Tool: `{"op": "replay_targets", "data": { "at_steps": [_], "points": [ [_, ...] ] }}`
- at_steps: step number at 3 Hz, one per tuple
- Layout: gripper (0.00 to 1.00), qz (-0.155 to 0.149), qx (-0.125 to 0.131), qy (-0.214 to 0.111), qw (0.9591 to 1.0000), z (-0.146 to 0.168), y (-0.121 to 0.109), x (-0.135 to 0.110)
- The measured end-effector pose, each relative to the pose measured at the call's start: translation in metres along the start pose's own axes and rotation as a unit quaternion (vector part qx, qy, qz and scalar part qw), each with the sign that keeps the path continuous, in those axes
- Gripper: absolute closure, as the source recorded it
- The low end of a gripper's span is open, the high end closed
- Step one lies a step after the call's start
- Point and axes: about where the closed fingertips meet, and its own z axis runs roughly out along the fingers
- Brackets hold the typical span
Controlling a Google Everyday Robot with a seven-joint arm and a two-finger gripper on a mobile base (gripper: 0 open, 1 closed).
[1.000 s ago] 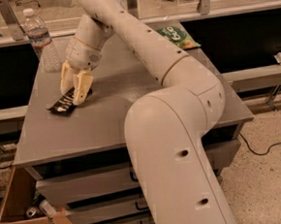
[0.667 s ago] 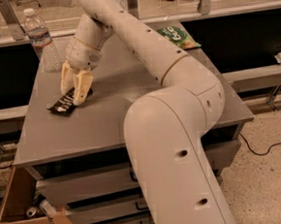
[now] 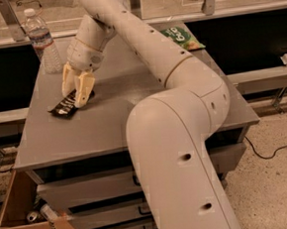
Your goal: Pick rxbar chocolate
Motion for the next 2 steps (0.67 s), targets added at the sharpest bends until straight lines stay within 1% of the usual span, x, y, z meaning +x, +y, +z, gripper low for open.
{"op": "replay_targets", "data": {
  "at_steps": [1, 2],
  "points": [
    [1.00, -0.001, 0.043, 0.011, 0.9990, -0.033, 0.014, -0.011],
    [1.00, -0.026, 0.147, 0.021, 0.9886, -0.100, 0.054, -0.051]
  ]
}}
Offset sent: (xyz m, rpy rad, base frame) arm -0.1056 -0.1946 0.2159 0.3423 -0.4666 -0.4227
